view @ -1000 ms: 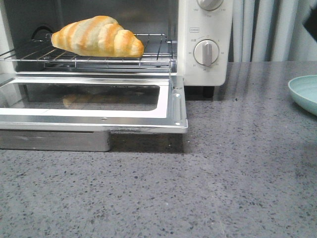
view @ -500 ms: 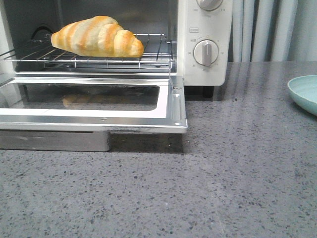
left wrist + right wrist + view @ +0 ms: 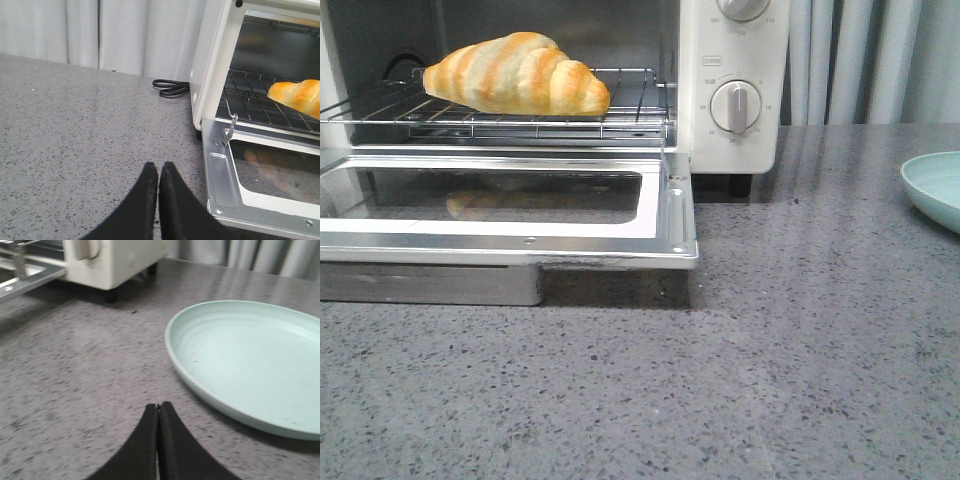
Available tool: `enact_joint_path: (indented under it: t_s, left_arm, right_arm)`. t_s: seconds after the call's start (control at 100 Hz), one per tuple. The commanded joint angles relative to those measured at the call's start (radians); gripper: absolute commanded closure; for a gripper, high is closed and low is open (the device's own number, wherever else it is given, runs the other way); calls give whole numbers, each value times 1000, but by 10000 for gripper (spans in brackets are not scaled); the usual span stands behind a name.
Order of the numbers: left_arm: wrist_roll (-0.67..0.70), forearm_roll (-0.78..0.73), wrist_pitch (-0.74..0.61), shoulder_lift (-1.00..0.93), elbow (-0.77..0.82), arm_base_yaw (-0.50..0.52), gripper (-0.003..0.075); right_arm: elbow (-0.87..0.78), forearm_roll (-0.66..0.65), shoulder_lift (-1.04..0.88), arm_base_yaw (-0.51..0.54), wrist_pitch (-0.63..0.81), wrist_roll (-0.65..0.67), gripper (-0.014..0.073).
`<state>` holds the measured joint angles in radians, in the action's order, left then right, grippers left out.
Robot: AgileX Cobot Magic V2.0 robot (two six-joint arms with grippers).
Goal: Put bread in oven
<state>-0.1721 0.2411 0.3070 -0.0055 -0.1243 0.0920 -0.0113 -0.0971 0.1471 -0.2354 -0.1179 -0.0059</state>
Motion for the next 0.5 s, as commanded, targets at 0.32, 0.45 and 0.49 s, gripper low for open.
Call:
enact_joint_path:
  t_s: [0.32,0.45,0.49]
  left_arm:
    - [0,16,-83,-21,-28,1,741]
    - [0,16,-83,-21,-28,1,741]
    - [0,16,-83,-21,-28,1,741]
  right_arm:
    - [-12,11,-90,253,28,-21,670]
    - [-12,11,-146,302,-60,-21,670]
    - [-12,11,-163,315,-88,-21,670]
